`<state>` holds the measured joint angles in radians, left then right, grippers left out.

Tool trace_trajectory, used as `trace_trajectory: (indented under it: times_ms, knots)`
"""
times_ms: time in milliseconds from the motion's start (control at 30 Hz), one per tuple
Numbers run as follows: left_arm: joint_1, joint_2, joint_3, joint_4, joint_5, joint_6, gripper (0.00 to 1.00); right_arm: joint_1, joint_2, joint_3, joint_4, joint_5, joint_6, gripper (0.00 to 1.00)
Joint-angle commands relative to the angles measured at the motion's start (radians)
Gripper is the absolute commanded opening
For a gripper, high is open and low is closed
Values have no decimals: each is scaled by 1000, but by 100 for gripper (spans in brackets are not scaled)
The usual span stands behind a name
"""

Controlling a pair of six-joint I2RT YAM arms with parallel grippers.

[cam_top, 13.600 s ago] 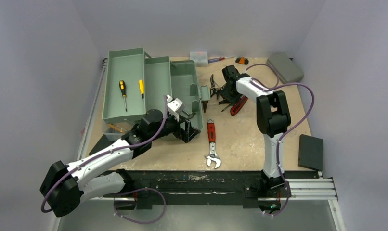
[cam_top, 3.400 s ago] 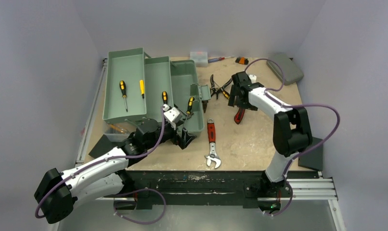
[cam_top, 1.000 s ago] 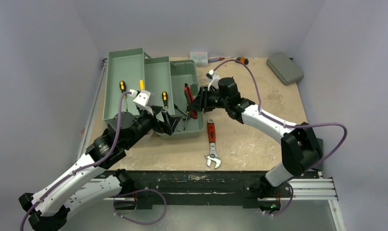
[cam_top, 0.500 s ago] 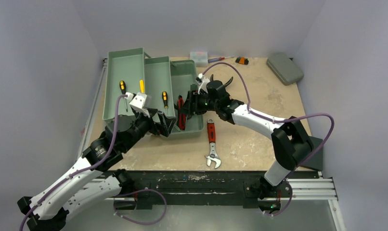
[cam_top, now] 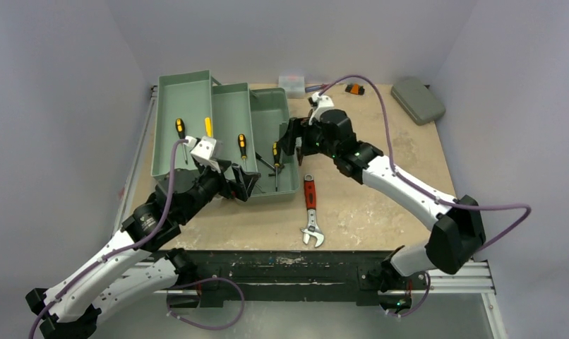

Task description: Pack the tool kit

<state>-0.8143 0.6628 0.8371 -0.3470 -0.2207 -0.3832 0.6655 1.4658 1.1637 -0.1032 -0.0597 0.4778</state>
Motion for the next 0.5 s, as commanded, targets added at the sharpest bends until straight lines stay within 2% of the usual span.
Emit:
trace_trajectory:
  times_ms: [0, 133, 267, 333, 467]
  knots:
    - [-3, 3, -1, 21, -5, -10, 100, -56, -75, 33, -47, 166, -66, 84]
    - [-2, 10, -5, 25, -6, -10, 100, -178, -90, 13, -49, 146, -20, 91]
    - [-3, 20, -23, 48, 2, -5, 99, -329, -36, 35, -106, 86, 109, 96]
    - [-3, 19, -59, 84, 21, 3, 99, -397, 4, 26, -58, -26, 154, 96]
    - [-4, 19, -151, 186, 70, 53, 99, -477, 104, 18, 41, -102, 217, 96]
